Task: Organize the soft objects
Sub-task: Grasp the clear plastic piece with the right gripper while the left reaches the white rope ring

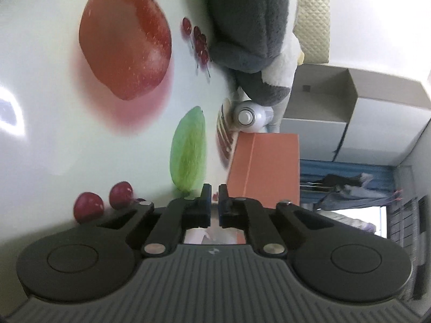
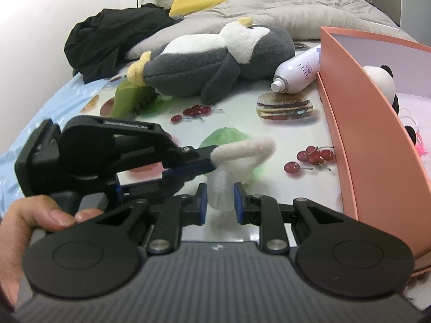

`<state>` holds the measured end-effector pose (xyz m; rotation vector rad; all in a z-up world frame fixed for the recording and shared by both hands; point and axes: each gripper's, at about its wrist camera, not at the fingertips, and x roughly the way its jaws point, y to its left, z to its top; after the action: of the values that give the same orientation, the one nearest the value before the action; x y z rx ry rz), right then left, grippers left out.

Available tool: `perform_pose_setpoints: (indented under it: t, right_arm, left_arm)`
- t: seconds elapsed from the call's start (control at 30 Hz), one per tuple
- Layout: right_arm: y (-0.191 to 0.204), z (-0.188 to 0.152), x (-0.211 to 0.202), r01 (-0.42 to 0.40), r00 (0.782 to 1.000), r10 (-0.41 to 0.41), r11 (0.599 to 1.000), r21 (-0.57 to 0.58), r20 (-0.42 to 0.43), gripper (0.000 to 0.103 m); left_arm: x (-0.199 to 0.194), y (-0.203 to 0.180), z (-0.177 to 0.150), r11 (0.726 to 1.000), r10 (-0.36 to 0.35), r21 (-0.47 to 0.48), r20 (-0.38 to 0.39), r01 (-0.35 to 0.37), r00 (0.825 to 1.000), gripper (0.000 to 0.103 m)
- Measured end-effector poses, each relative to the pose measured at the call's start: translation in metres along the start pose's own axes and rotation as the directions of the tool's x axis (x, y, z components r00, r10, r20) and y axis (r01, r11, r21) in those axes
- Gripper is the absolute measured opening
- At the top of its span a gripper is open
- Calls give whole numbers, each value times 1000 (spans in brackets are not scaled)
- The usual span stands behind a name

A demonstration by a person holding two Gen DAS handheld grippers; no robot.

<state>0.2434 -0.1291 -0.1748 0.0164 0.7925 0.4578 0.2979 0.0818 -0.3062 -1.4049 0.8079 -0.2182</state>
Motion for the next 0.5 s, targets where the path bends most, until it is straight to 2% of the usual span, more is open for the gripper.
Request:
perform_pose_setpoints:
  t: [0.23,0.43,0.5]
  right_arm:
    - [5,-8,0,-7,999,6,1000,-21,-35,24]
    - [0,-23,-5,35,996,-38,999,-35,-81,24]
    - [-2,-28,-7,57,994,-61,998,-41,-95,24]
  left_arm:
    - [-11,-19,-2,983,75,161,67,-85,995,1]
    - [-22,-29,-9,943,146,283,119,-175,982,1]
    - [-23,-32,-12,924,162,332,113,-191,980,1]
